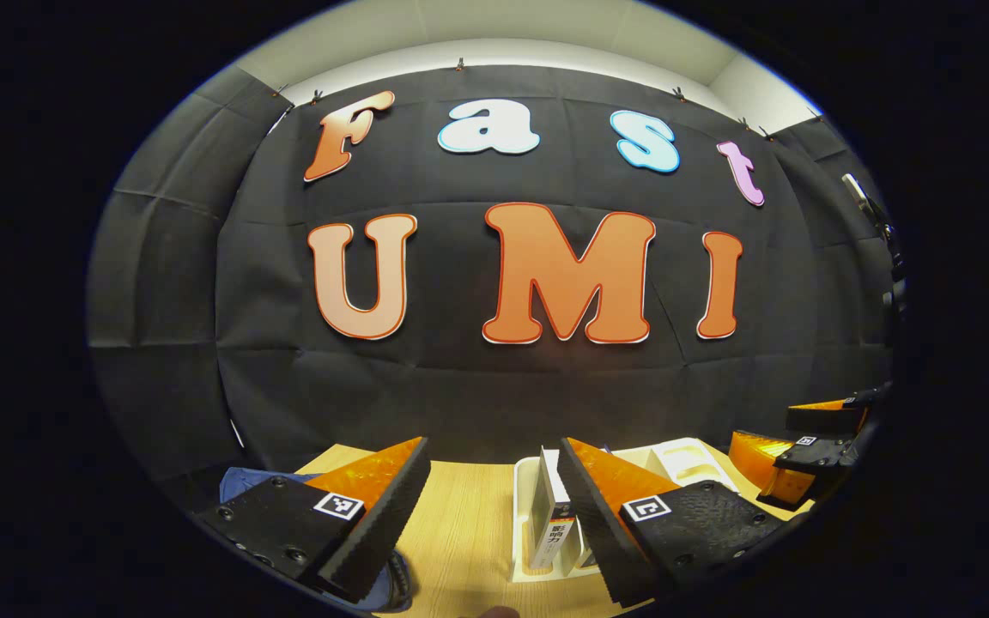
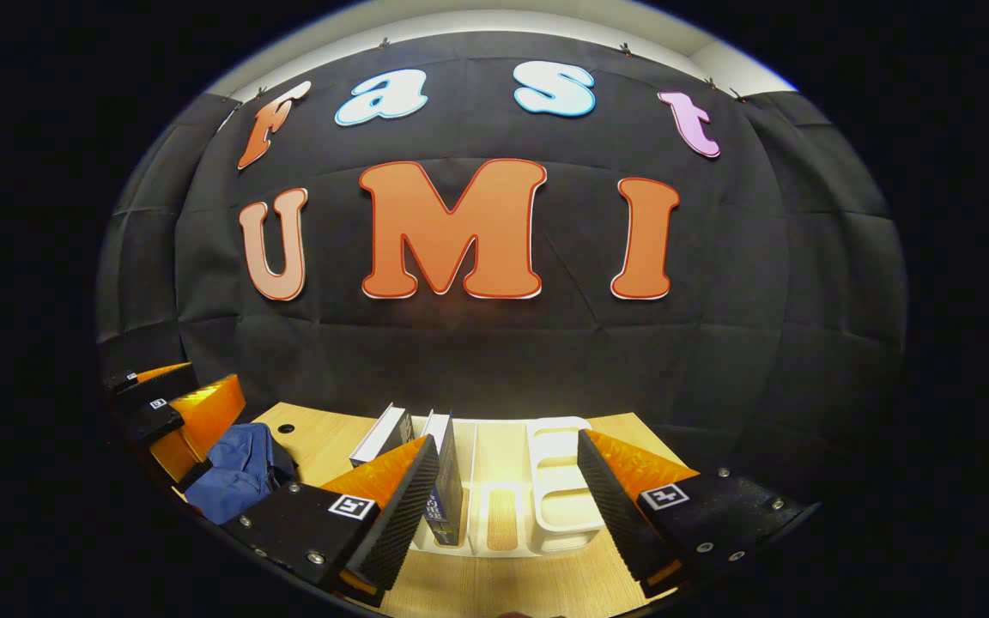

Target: Open the schoolbag, grab two books from the bookshelf and put them into the schoolbag.

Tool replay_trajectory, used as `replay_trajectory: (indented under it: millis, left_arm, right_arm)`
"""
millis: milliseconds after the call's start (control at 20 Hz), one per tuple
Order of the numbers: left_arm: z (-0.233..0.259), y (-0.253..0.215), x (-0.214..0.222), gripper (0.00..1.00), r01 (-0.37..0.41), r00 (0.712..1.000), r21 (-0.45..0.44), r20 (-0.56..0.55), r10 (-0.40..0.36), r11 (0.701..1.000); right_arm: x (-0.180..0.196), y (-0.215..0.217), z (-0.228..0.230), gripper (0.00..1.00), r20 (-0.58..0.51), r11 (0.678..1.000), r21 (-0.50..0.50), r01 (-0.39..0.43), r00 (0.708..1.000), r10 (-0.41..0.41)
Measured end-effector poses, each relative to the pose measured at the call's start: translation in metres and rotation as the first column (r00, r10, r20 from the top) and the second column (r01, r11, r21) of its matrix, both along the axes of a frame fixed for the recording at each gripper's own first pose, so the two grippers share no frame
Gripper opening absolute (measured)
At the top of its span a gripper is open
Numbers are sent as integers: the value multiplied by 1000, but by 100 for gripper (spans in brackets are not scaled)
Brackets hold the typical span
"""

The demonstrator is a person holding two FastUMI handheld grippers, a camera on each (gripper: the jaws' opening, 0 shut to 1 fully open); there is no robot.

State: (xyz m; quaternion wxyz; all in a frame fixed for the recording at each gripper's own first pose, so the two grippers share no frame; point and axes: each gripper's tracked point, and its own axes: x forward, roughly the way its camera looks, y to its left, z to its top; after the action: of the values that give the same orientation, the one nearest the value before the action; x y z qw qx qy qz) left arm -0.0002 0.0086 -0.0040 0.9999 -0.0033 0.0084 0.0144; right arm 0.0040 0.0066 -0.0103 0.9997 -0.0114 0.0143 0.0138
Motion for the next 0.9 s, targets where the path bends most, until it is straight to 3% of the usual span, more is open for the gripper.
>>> replay_trajectory:
  millis: [350,650,900]
  left_arm:
    - [2,-3,-3,94,12,1000,-1,13,-12,1000]
    - [-6,17,0,94,-75,997,21,-5,75,997]
    - [-9,22,2,94,-76,997,23,-14,76,997]
  right_arm:
    - [0,-2,-7,96,-26,1000,5,1,1000,-1]
    - [1,-4,-7,96,-26,1000,2,6,1000,-6]
    - [3,-7,-10,96,-30,1000,-10,6,1000,-7]
